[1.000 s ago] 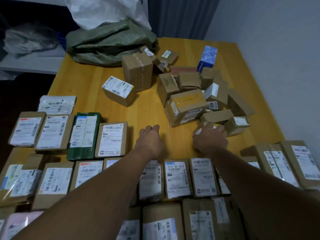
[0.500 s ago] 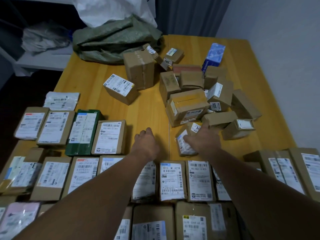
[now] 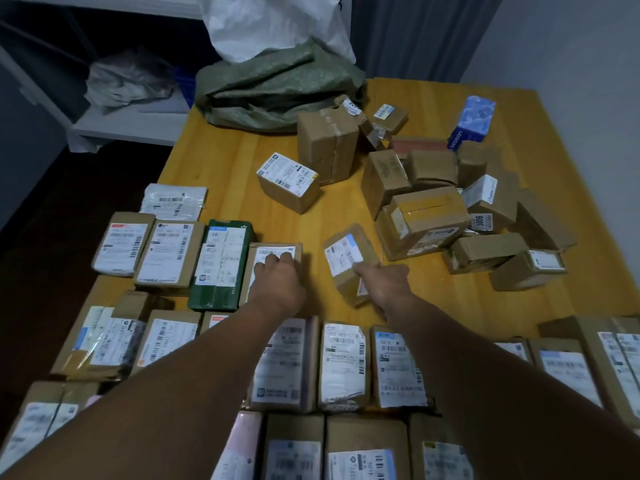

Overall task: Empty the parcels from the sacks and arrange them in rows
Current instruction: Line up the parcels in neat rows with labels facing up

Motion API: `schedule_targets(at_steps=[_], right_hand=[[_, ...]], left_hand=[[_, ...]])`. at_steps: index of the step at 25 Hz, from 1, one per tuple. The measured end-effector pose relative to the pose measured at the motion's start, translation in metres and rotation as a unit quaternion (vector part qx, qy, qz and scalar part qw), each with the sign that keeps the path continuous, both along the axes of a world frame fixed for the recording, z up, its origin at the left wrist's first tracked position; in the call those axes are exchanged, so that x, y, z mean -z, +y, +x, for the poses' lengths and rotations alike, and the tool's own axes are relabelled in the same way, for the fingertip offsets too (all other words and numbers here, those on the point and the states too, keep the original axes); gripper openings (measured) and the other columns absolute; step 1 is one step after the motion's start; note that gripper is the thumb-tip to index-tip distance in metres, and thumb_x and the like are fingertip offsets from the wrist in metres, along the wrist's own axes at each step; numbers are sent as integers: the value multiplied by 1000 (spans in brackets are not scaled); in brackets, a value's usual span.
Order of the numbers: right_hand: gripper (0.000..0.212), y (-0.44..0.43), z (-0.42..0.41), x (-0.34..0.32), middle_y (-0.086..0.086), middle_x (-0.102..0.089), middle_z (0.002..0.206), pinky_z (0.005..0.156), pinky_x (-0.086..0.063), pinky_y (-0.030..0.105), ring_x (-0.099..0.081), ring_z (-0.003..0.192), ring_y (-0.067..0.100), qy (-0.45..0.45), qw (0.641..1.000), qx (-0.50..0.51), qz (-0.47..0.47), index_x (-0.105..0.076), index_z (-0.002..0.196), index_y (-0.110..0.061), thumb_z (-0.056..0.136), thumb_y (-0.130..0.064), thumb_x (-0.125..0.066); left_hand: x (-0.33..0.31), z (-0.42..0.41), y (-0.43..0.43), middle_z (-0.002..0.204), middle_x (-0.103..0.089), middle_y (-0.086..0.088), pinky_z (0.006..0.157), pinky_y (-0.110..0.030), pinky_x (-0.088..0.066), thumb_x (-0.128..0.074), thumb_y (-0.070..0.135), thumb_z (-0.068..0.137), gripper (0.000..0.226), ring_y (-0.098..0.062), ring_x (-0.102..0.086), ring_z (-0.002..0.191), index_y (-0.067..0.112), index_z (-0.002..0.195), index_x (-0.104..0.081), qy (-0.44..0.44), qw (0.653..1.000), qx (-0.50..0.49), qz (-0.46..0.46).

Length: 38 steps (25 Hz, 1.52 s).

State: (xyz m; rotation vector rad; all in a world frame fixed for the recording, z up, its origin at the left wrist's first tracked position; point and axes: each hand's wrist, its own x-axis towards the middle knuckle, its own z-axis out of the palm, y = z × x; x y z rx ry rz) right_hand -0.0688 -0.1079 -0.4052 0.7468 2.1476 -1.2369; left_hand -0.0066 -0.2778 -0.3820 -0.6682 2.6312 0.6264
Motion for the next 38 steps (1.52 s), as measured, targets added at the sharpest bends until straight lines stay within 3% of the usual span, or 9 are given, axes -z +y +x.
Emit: schedule_targets(at_steps=[1, 3, 6, 10, 15, 26, 31, 34, 38], right_hand=[[81, -5, 4, 9, 16, -61, 124, 73, -52, 38, -61, 100, 31, -32, 999, 0, 3, -38, 134, -5, 72, -40, -75], [78, -9, 10, 16, 15, -61, 125, 85, -56, 42, -63, 105, 33, -53, 994, -65, 75, -46, 131, -7, 65, -40, -71], [66, -17, 7, 12, 18, -52, 133, 103, -47, 44, -54, 122, 37, 10, 965, -163, 207, -41, 135, -5, 85, -41, -66], [65, -26, 4, 20, 21, -52, 137, 104, -47, 47, -53, 126, 38, 33, 959, -199, 197, -33, 137, -3, 90, -31, -68], [70, -50, 17, 30, 17, -60, 129, 97, -51, 45, -59, 119, 35, 36, 957, -238, 160, -36, 132, -5, 86, -37, -77], [41, -51, 19, 16, 14, -64, 120, 79, -52, 36, -64, 108, 30, 65, 948, -266, 162, -43, 124, -6, 95, -24, -65], [45, -25, 10, -14, 13, -59, 119, 85, -54, 41, -61, 109, 31, 66, 946, -244, 202, -49, 124, -6, 89, -30, -65], [33, -2, 2, -31, 14, -62, 115, 82, -56, 40, -62, 102, 32, 84, 939, -232, 240, -57, 113, -7, 88, -26, -64], [51, 31, -15, -39, 21, -48, 135, 100, -48, 47, -49, 123, 38, 120, 920, -231, 292, -46, 135, -10, 88, -20, -63]], left_hand=[[2, 1, -6, 142, -40, -15, 105, -45, -36, -48, 20, 98, 43, -36, -34, 133, 12, 139, -42, 4, 1000, 6, -2], [7, 3, -14, 144, -38, -13, 107, -45, -37, -52, 17, 94, 47, -35, -31, 135, 14, 140, -42, 1, 1000, 27, -4], [12, 2, -24, 146, -36, -11, 106, -44, -40, -58, 11, 88, 57, -33, -28, 136, 17, 142, -41, -9, 998, 56, -18], [18, 1, -28, 146, -35, -9, 104, -47, -42, -61, 10, 86, 61, -33, -29, 135, 21, 142, -41, -35, 993, 102, -49], [23, -1, -33, 146, -34, -6, 103, -48, -43, -68, 17, 83, 62, -31, -30, 134, 24, 140, -44, -47, 989, 120, -74], [19, 1, -37, 146, -34, -7, 104, -48, -42, -64, 14, 84, 61, -31, -29, 135, 21, 141, -44, -50, 988, 133, -57], [4, -6, -26, 141, -37, -11, 101, -47, -43, -59, 15, 88, 53, -33, -31, 133, 18, 139, -44, -37, 991, 126, -35], [-8, -18, -4, 140, -38, -12, 98, -48, -43, -60, 11, 87, 52, -33, -32, 132, 16, 137, -46, -3, 991, 132, 2], [-12, -34, 31, 138, -43, -14, 102, -45, -40, -50, 16, 95, 44, -34, -37, 128, 15, 139, -46, 47, 989, 140, 30]])
